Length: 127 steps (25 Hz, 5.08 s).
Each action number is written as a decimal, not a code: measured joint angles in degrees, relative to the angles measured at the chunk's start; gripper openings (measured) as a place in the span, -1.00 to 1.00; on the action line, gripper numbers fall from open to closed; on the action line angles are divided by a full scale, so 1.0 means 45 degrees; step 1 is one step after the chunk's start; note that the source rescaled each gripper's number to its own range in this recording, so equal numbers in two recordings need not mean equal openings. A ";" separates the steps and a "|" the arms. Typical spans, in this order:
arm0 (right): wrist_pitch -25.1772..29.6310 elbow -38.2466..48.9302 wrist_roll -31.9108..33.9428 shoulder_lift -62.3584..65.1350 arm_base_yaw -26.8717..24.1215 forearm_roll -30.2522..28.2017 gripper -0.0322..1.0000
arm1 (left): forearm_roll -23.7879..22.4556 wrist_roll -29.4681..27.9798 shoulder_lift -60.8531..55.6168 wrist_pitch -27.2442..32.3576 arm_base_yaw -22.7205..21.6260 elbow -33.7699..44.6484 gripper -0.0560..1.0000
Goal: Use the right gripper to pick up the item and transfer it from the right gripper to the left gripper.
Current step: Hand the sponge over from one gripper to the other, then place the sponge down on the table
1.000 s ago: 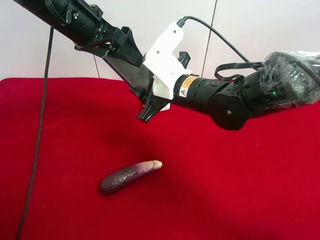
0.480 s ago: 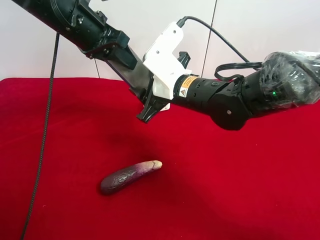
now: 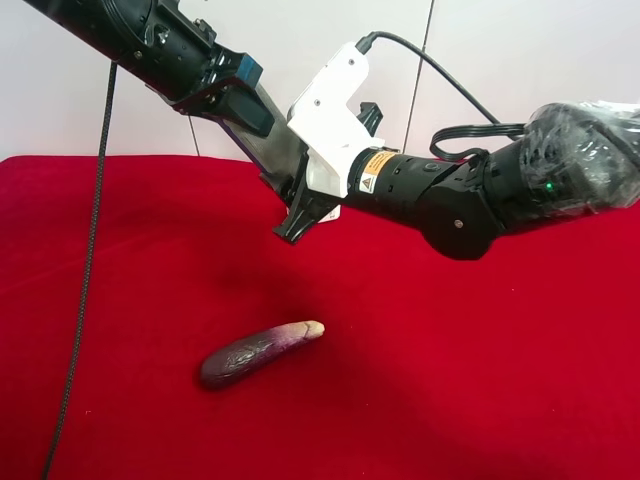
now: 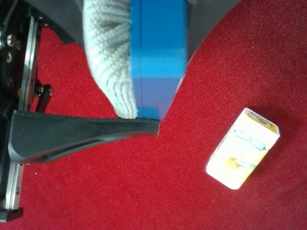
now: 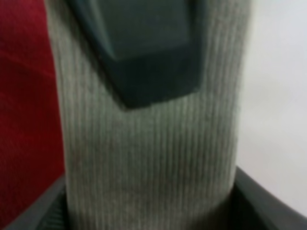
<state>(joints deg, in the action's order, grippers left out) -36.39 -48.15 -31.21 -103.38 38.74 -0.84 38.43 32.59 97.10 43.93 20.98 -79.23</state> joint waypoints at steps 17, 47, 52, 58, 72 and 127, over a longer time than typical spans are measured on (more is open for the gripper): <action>-0.0026 0.0000 0.0000 0.0000 0.0000 0.0038 -0.94 | 0.0043 0.0005 0.0000 -0.0076 0.0000 0.0000 -0.88; -0.0239 0.0010 0.0226 0.0000 0.0000 0.0866 0.74 | 0.0425 0.0005 0.0000 -0.0207 0.0000 0.0000 -0.88; -0.0230 0.0010 0.0226 0.0000 0.0000 0.2236 0.74 | 0.0436 0.0005 0.0000 -0.0207 0.0000 0.0000 -0.88; -0.0226 0.0010 0.0238 0.0000 0.0000 0.3472 0.74 | 0.0510 0.0005 0.0000 -0.0382 0.0000 0.0000 -0.88; -0.0215 0.0010 0.0297 0.0000 0.0000 0.3557 0.74 | 0.0555 0.0005 0.0000 -0.0413 0.0000 0.0000 -0.88; 2.1681 0.2951 0.5820 1.9757 -0.1650 0.1201 1.00 | 0.0555 0.0005 0.0000 -0.0400 0.0011 0.0000 -0.88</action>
<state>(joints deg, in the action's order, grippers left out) 61.17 -34.87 -5.02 -14.47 31.32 4.57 40.93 32.62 97.10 42.13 21.03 -79.23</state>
